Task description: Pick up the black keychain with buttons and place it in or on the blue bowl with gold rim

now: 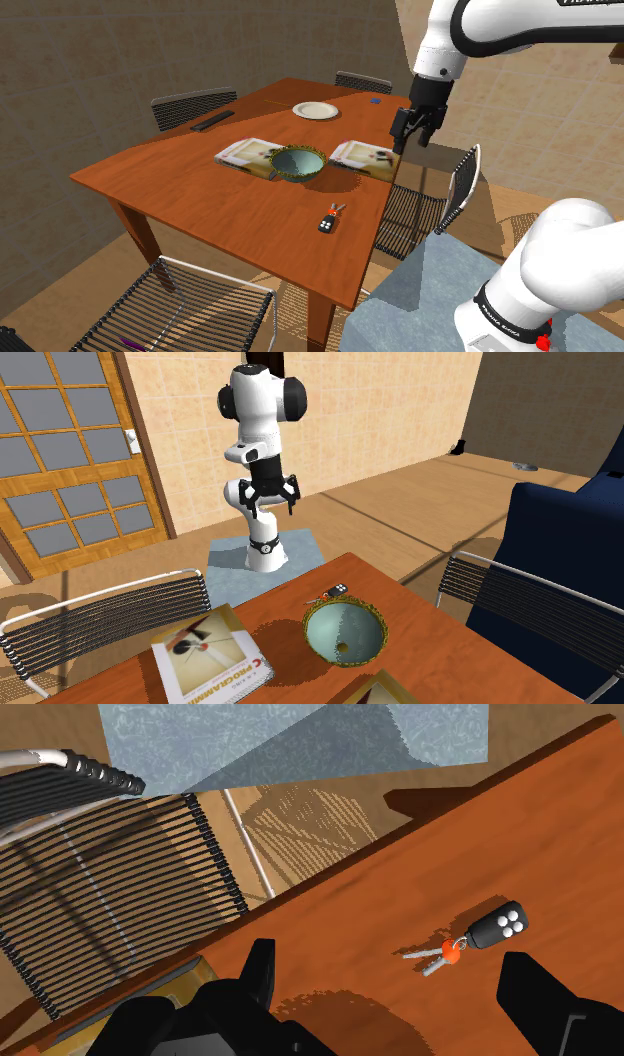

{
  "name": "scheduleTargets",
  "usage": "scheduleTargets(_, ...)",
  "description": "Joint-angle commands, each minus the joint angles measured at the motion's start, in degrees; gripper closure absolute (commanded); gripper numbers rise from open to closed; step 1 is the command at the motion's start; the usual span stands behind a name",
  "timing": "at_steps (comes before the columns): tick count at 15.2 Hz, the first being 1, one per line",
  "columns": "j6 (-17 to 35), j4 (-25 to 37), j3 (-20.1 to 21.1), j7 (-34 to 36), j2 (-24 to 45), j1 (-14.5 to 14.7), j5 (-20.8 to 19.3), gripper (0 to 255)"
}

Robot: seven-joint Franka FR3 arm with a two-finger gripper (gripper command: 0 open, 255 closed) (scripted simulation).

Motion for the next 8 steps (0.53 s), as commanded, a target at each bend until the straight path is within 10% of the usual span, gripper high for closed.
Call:
scheduleTargets(1, 0.0, 0.0, 0.0, 0.0, 0.0, 0.0, 0.0, 0)
scheduleTargets(8, 12.2, -4.7, 7.0, 6.7, 6.5, 2.6, 3.2, 0)
